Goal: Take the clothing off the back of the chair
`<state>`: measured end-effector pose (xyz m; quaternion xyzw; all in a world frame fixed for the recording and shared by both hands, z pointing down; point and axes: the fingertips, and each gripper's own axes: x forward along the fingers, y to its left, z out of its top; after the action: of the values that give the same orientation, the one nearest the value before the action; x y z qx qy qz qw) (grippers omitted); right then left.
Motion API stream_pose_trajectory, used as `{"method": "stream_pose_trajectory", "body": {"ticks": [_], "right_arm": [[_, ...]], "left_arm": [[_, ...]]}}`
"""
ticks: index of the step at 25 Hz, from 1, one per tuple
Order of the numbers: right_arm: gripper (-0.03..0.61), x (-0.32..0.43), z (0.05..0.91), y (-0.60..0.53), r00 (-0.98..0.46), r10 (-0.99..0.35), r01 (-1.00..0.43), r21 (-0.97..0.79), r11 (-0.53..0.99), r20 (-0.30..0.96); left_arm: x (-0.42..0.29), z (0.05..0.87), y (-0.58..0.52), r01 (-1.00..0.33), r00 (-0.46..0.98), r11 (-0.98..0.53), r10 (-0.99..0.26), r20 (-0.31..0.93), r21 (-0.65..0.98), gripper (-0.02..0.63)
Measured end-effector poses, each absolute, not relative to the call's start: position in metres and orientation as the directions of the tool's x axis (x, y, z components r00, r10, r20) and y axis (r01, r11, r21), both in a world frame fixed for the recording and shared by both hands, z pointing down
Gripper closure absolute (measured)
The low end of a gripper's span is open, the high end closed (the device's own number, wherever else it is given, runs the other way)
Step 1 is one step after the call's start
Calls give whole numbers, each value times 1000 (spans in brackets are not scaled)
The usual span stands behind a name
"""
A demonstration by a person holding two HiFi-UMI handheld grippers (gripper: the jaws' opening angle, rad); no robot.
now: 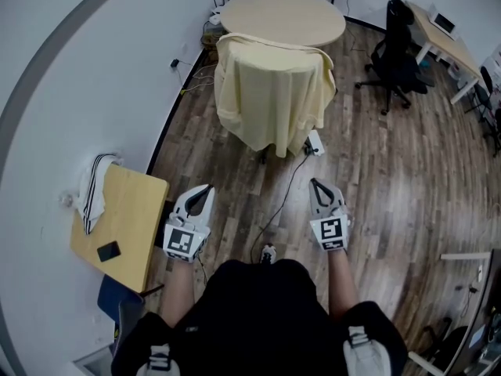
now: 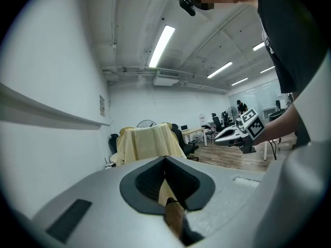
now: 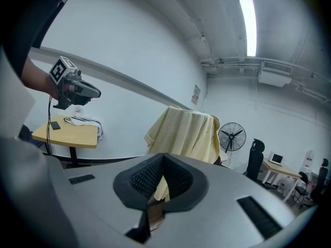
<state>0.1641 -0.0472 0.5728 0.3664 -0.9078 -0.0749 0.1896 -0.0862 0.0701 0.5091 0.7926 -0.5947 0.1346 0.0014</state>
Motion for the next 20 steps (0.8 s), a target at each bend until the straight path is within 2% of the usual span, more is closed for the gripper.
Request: {"method": "stream_pose_trajectory", "body": {"ticks": [20], "right_arm": [[584,175,567,-61,-640,-712,-651,288,703,289]], "left_arm": [[-85,509,49,-949,251,-277,-953,172,-148,614]]}}
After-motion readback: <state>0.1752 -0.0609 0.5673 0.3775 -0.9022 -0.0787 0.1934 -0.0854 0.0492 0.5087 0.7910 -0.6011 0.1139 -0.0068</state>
